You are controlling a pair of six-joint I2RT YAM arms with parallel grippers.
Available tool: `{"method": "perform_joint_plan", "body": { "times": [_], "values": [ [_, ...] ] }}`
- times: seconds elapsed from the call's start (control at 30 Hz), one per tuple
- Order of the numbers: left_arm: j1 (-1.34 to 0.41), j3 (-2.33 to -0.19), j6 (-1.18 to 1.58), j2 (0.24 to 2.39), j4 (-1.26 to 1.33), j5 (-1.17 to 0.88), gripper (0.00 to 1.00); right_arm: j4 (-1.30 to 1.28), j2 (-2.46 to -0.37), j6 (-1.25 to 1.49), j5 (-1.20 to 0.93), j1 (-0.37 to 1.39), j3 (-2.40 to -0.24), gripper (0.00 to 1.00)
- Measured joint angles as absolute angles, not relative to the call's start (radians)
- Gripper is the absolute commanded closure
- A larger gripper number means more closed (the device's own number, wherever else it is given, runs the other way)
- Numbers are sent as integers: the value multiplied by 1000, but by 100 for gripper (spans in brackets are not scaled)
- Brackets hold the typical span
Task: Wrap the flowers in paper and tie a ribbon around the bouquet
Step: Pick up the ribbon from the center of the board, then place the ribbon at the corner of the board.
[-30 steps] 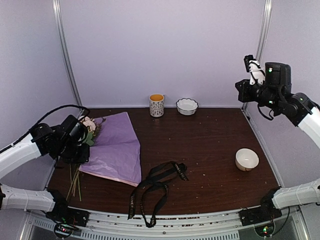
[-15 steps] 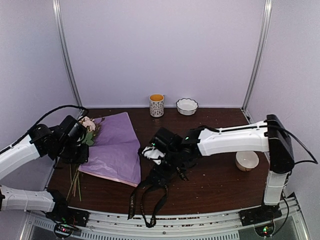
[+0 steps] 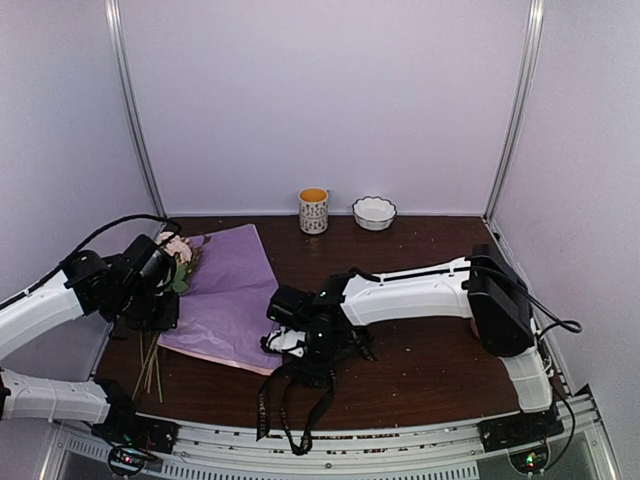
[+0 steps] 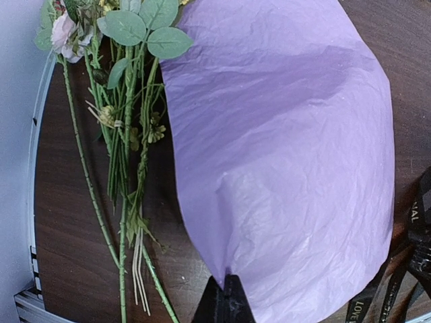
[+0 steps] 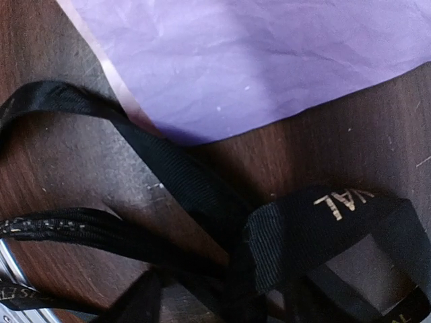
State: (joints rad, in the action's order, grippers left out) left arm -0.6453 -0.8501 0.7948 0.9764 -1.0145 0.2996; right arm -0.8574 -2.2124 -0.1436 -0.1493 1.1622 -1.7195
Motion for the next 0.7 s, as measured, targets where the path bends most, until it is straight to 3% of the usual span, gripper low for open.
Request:
{"method": "perform_joint_plan", "body": {
  "times": [0.03, 0.07, 0.27, 0.4, 0.7],
  "values": [
    [-645, -849, 794, 977, -1014, 300, 100, -858, -2212, -141, -150, 1163, -1720, 93],
    [-645, -849, 793, 977, -1014, 300, 100, -859, -2212, -138, -152, 1165, -1720, 100],
    [-645, -849, 791, 979, -1013, 301, 100, -818, -2177, -104, -151, 1159, -1670, 100],
    [-645, -849, 786, 979, -1013, 303, 100, -780, -2048, -52, -132, 1073, -1605, 100],
    [-645, -849, 773, 978, -1011, 326, 100, -582, -1333, 64, 59, 464, -1552, 100]
  ]
}}
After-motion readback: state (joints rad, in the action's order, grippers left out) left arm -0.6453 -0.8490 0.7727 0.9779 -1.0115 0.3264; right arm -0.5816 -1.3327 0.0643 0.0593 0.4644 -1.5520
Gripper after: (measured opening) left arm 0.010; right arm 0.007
